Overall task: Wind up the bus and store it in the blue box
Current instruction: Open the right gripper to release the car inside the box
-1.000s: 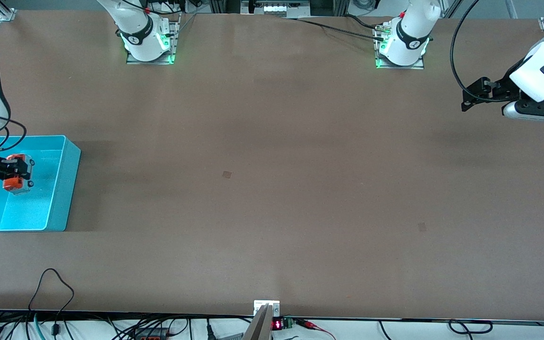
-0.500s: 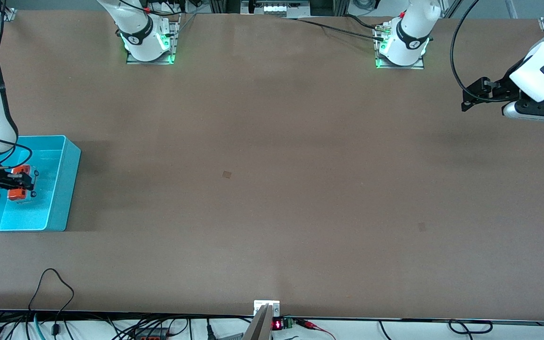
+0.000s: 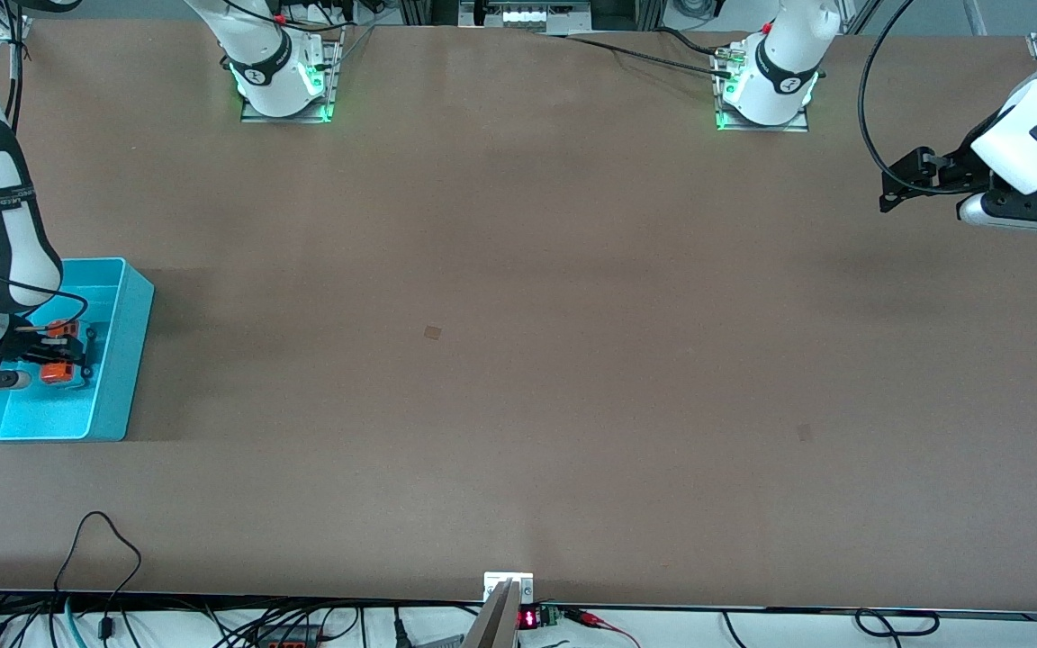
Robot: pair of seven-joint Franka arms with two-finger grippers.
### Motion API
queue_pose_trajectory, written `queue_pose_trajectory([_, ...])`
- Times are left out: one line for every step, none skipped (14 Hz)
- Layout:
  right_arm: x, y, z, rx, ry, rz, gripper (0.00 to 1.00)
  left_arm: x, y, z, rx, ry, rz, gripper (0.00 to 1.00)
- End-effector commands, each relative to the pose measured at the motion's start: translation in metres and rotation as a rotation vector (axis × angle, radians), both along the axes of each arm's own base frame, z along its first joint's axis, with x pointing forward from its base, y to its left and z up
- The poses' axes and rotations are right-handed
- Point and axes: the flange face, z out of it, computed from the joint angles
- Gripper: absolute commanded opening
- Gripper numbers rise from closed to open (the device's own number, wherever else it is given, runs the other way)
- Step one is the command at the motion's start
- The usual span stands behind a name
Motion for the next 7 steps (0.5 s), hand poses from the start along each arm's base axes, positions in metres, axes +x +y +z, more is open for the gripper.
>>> queue_pose_trajectory([0.002,-0.010,0.002,-0.008,-0.011,-0.006,0.91,0.003,0.000,0.006,0.021,0.003,0.001,1.00])
queue_pose_trajectory([0.000,-0.016,0.002,-0.004,-0.014,-0.010,1.00,0.003,0.000,0.005,0.021,0.006,0.001,1.00])
queue_pose_trajectory([-0.001,-0.018,0.004,-0.008,-0.019,0.001,1.00,0.003,0.000,0.006,0.021,0.004,0.001,1.00])
queue_pose_trajectory([0.000,-0.019,0.006,-0.010,-0.024,0.015,1.00,0.003,0.000,0.006,0.021,0.003,0.001,1.00])
queue_pose_trajectory([0.001,-0.019,0.011,-0.012,-0.030,0.020,1.00,0.003,0.001,0.006,0.021,0.003,0.003,1.00])
queue_pose_trajectory([0.005,-0.016,0.024,-0.016,-0.050,0.024,1.00,0.003,0.002,0.006,0.021,0.003,0.003,1.00])
queue_pose_trajectory([0.008,-0.012,0.040,-0.020,-0.066,0.031,1.00,0.004,0.002,0.006,0.022,0.000,0.001,1.00])
